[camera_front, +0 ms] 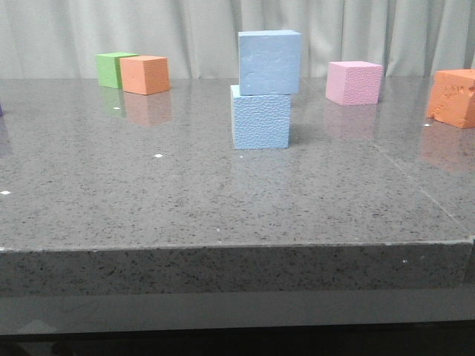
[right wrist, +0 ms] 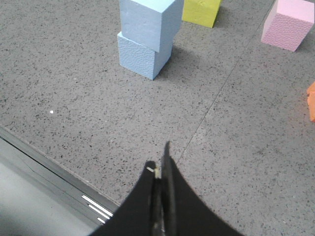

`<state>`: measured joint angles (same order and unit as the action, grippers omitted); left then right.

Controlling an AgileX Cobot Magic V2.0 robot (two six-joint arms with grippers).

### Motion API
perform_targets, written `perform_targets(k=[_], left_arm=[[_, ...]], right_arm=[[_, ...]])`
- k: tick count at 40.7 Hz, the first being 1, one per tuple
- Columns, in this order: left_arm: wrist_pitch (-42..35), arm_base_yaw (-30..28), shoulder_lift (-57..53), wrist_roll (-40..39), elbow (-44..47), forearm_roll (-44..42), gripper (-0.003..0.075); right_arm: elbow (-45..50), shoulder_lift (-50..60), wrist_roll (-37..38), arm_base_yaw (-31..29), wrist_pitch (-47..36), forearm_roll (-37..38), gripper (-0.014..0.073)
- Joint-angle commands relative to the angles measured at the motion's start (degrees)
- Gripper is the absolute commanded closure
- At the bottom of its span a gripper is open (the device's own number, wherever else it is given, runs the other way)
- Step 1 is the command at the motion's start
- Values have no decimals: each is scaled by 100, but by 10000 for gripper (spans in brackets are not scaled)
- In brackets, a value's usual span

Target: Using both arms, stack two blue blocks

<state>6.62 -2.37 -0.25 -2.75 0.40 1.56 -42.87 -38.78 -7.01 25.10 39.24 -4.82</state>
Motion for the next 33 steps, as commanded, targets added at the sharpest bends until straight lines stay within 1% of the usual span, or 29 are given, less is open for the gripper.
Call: perform_targets(k=[1, 6, 16, 21, 27, 33], left_arm=[[-525, -4, -113, 1, 14, 56, 741], [-620, -4, -113, 1, 14, 56, 741], [-1345, -4, -113, 1, 14, 56, 741], [-1322, -4, -113, 1, 14, -8, 741], [-1204, -4, -113, 1, 14, -347, 741], [-1205, -4, -113, 1, 14, -372, 741]], right_arm=[[-141, 5, -70, -34, -357, 6, 662], [-141, 5, -70, -34, -343, 6, 662], [-141, 5, -70, -34, -337, 6, 662], [-141, 5, -70, -34, -337, 6, 662], [-141, 5, -70, -34, -337, 6, 662], [-141, 5, -70, -34, -337, 6, 662]])
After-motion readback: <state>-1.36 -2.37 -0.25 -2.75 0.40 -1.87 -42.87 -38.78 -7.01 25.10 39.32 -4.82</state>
